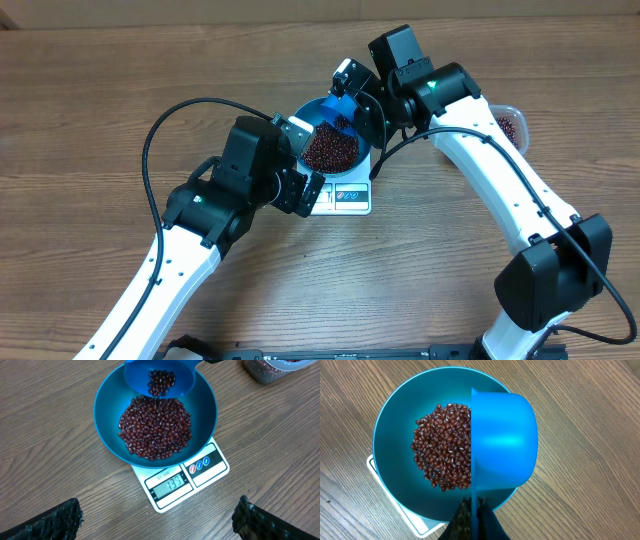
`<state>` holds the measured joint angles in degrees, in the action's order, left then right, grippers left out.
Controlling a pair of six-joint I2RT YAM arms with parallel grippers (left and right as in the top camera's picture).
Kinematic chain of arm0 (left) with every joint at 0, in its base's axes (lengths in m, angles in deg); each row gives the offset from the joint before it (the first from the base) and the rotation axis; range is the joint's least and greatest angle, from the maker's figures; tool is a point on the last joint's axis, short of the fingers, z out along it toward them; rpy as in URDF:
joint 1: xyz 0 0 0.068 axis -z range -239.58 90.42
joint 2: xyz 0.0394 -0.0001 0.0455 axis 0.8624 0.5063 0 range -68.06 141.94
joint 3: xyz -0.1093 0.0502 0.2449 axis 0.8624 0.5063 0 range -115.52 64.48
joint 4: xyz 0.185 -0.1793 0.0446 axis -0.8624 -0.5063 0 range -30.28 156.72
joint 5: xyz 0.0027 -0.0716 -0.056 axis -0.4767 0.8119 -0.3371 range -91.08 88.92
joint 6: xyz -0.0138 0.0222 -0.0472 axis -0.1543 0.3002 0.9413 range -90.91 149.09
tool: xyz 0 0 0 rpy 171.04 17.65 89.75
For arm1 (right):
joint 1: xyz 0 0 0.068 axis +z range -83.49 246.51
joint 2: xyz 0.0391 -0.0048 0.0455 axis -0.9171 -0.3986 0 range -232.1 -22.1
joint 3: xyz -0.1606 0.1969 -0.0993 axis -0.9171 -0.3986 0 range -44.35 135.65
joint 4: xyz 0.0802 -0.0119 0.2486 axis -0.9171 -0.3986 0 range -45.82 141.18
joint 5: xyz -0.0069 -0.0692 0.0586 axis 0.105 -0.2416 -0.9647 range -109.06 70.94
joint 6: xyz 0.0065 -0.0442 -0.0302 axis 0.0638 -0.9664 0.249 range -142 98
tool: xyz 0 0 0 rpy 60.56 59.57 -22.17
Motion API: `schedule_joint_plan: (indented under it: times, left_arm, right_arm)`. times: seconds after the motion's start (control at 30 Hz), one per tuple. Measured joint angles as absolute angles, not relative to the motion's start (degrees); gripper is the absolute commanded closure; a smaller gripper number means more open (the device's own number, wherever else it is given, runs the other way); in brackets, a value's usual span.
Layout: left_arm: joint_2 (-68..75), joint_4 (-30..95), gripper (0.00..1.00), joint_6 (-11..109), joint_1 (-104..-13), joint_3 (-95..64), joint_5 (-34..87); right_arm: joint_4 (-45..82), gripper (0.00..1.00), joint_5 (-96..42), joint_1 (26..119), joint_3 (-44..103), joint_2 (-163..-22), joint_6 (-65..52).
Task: Scoop item into bowl and weigh 150g on scale
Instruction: 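Tip the scoop with the right gripper to pour beans into bowl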
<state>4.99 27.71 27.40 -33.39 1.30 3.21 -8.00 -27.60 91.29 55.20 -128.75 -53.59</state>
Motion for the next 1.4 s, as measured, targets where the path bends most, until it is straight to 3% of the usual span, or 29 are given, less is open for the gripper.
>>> schedule_joint_plan:
  times: [1.4]
  left_arm:
    - [5.0,27.7,0.0,27.4,-33.4,1.3,3.2]
  right_arm:
    - [-7.7,0.96,-26.3,91.3,55.2,-128.8,-53.7]
